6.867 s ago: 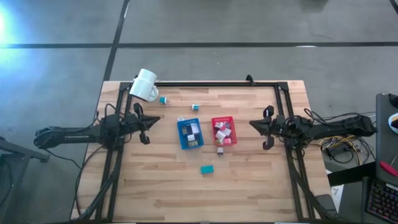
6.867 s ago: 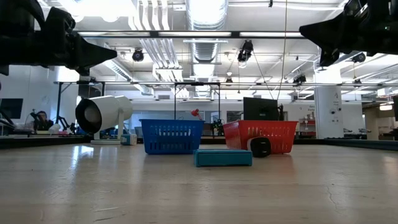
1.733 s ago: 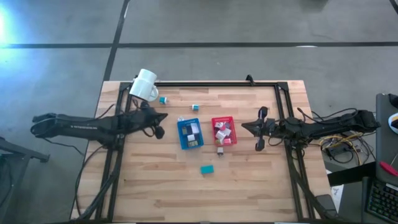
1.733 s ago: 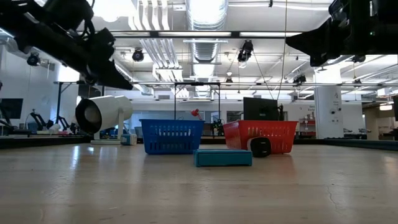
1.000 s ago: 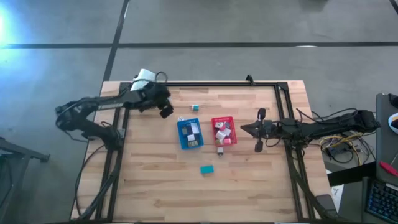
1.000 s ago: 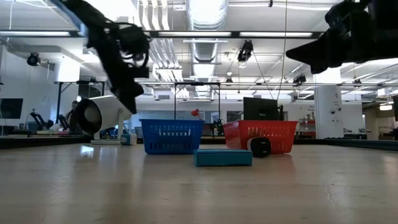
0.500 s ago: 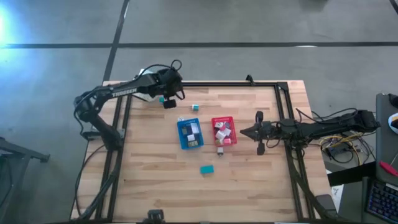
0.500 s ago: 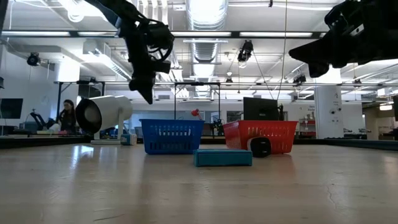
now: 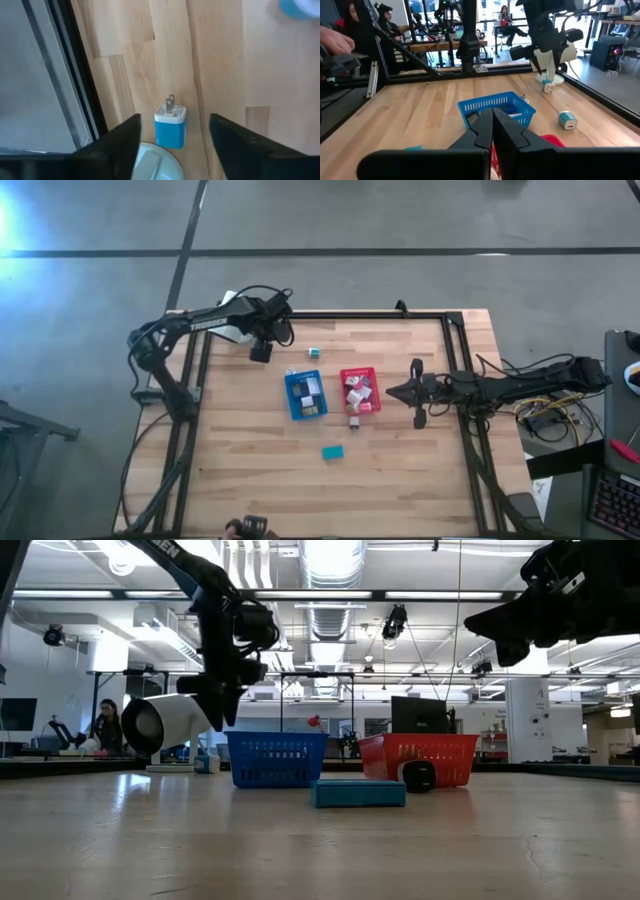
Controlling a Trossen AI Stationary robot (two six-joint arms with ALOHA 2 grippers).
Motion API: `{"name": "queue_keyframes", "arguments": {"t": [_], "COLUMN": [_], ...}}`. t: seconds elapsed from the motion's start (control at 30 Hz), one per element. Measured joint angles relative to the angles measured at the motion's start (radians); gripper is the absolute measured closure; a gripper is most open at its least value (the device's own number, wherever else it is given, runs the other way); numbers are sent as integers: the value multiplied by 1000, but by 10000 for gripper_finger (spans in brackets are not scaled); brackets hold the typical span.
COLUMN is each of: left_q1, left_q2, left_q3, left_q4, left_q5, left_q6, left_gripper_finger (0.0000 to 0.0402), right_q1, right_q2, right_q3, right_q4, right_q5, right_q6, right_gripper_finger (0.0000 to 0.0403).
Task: Pick & Place Office items
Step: Put the top light blue charger adapter into the red bin
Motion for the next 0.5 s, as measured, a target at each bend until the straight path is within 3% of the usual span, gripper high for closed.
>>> {"name": "queue_keyframes", "arguments": {"t": [0.2,0.5], "left_q1": [30,80], "left_q2": [43,149], "left_q3": [-6,-7], "left_q4": [-6,-8], "left_q5": [-4,-12], "left_q6": [15,9], "left_gripper_finger": [96,95], "right_q1": [0,0], "right_q2": [0,0], "right_q3": [0,0], "right_q4": [-8,-8], "right_q5": [0,0], "right_q6": [0,-8], "right_gripper_finger": [394,394]}}
